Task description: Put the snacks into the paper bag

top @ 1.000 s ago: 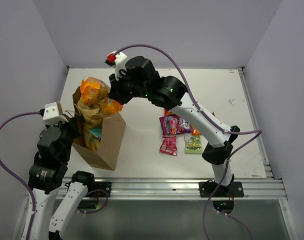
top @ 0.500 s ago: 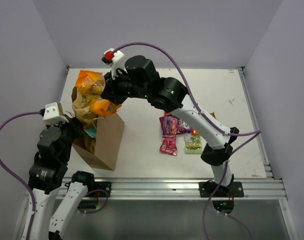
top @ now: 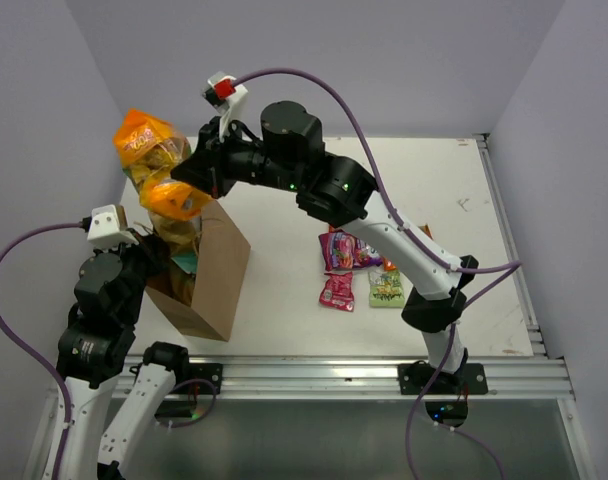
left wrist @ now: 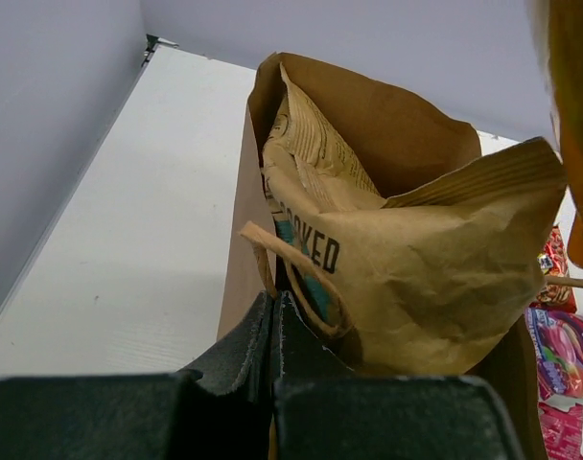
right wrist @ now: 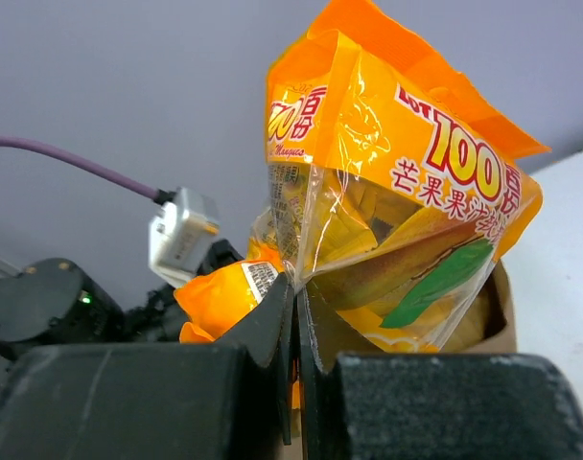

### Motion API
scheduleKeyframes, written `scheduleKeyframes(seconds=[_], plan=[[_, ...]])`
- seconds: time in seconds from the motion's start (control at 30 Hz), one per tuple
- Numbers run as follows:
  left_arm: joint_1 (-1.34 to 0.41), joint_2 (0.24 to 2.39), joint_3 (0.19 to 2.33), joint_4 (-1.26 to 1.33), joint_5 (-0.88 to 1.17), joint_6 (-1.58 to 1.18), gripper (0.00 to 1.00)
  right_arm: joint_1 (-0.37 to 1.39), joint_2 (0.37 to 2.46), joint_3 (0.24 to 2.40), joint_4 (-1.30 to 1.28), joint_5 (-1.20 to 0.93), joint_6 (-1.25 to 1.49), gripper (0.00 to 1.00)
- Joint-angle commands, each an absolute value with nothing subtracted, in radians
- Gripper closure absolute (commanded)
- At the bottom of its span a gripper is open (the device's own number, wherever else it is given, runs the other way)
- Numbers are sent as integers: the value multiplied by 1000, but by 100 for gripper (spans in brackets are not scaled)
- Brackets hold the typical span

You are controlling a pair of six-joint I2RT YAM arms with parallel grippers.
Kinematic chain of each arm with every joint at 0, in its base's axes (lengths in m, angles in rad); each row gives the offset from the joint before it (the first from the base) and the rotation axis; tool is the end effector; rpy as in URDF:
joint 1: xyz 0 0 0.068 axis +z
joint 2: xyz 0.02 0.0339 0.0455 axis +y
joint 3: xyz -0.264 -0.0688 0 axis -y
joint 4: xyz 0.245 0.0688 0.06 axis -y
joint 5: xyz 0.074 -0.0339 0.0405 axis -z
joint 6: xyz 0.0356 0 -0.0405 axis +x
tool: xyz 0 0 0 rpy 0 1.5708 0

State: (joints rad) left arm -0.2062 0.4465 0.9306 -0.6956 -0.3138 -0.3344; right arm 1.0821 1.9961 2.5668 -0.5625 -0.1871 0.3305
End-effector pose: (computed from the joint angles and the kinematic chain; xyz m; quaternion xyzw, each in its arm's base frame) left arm 0.0769 -0.0049 0.3720 -0.1472 0.7604 -0.0486 0.6307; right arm 0.1874 0.3666 0.5377 -0.3190 0.6279 0.5088 0.4951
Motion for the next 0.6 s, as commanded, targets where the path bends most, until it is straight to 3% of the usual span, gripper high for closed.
scheduleKeyframes(seconds=[0.0, 0.23, 0.47, 0.57], plan=[[-212, 449, 943, -632, -276, -356, 100, 1097, 1950, 2606, -316, -273, 388, 100], [-212, 442, 942, -630, -284, -354, 100, 1135, 1947, 2442, -356, -293, 410, 100], [-212, 431, 934, -635, -288, -354, 100, 1255, 1809, 2026, -356, -72, 357, 100], [-213, 428, 933, -634, -288, -353, 100, 1310, 1761, 1954, -385, 18, 348, 100]])
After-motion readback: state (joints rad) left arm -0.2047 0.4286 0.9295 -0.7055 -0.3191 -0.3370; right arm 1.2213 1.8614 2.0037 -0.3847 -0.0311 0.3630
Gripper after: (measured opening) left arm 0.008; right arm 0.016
